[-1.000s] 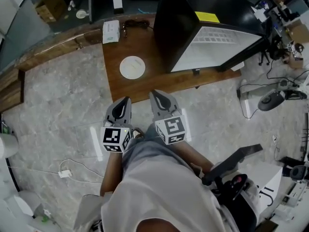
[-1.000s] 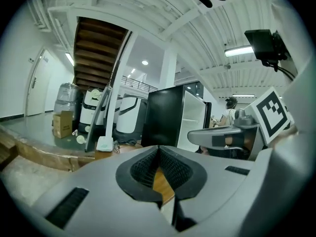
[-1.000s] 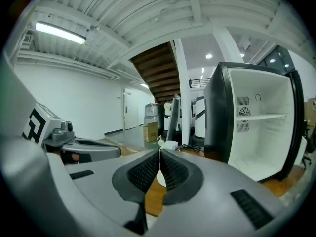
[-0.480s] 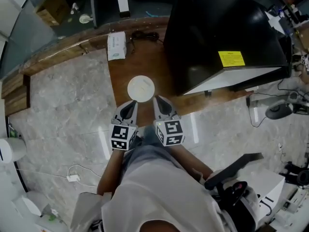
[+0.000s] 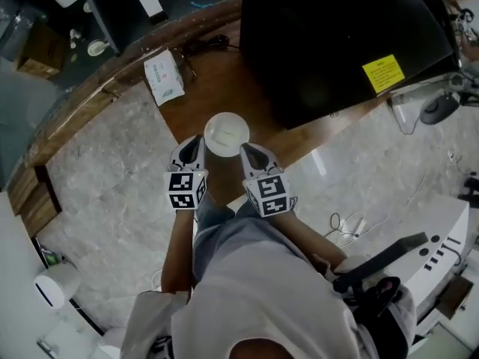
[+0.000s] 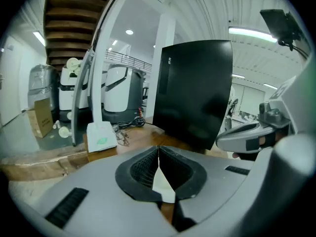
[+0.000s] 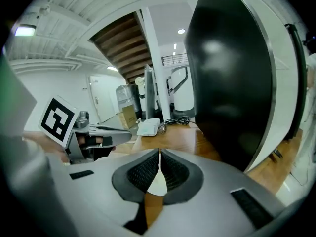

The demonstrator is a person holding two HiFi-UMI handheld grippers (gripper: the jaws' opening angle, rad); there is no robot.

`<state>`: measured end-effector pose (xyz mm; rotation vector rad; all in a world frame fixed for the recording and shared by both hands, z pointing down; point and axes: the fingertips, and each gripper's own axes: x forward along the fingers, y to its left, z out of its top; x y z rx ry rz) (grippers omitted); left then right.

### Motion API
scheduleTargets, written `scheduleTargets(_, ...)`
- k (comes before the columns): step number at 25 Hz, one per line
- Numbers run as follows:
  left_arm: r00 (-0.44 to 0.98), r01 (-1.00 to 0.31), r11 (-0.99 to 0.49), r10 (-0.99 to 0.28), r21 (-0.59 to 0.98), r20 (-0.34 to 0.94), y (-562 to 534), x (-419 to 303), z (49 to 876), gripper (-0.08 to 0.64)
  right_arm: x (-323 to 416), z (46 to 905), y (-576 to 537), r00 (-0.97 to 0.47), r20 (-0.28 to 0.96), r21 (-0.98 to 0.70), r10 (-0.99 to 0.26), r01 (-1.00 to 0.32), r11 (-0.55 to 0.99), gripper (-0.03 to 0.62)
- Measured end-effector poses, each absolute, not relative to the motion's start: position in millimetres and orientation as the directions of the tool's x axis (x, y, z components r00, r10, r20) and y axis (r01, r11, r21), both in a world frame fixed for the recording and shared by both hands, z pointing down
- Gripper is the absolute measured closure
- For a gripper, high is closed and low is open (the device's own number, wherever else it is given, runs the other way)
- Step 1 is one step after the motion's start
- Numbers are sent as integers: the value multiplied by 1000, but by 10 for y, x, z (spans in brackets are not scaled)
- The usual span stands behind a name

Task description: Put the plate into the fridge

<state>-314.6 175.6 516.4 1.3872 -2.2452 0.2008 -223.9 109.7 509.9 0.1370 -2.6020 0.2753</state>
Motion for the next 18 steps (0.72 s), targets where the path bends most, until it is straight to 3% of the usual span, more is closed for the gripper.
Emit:
scheduleTargets(7,-44,-978,150,-829,146,558,1634,-3596,5694,539,-2437,5625,1304,-789,570,-229,-230,-421,878,574)
scheduleTargets(10,131,-986,-36,-776,165,617,1521,-3662,6046,540,-2545,5995,1390,-784,584,-307,-213,-456,835,572)
scheduleTargets(15,296,-954,-227,-625,194,722,1317,-3584,6407,538,-2405,6299,1203,-733,633,-297,-249,-526,797,571)
scheduleTargets(18,364,-927,-286,-540,241,759,1212,-3539,6562,538,-2310,6491,1161,-695,678,-305,-241,-563,768,456)
